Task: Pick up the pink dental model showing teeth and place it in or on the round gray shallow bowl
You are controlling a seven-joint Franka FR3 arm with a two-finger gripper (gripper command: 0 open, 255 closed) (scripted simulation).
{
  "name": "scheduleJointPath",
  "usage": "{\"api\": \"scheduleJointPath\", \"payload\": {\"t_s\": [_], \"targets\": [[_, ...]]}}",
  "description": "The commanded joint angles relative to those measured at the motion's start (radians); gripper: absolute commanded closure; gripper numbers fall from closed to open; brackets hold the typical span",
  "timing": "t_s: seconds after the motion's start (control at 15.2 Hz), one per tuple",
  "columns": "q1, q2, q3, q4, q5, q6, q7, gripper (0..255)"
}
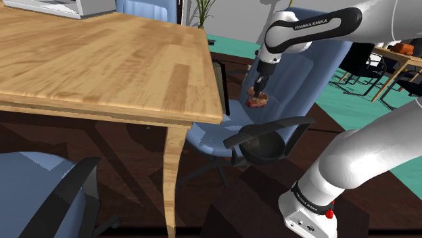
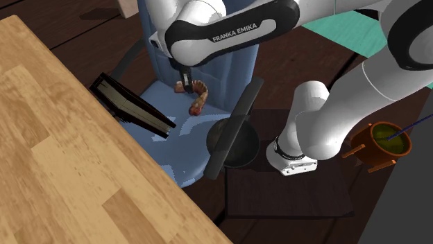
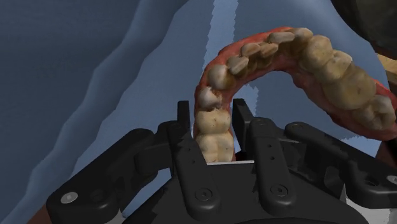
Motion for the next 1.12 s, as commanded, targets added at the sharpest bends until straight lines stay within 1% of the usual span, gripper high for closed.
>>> {"api": "scheduleJointPath", "payload": {"t_s": [0.0, 0.33, 0.66, 0.86, 1.06], "targets": [[-0.011, -0.018, -0.001, 0.018, -0.023, -0.020, 0.000, 255], [-0.001, -0.199, 0.068, -0.144, -0.021, -0.044, 0.085, 255], [0.023, -0.383, 0.143, -0.282, 0.012, -0.095, 0.168, 255], [0.063, -0.494, 0.181, -0.353, 0.039, -0.138, 0.229, 255], [0.097, -0.600, 0.234, -0.412, 0.084, -0.186, 0.285, 255]]}}
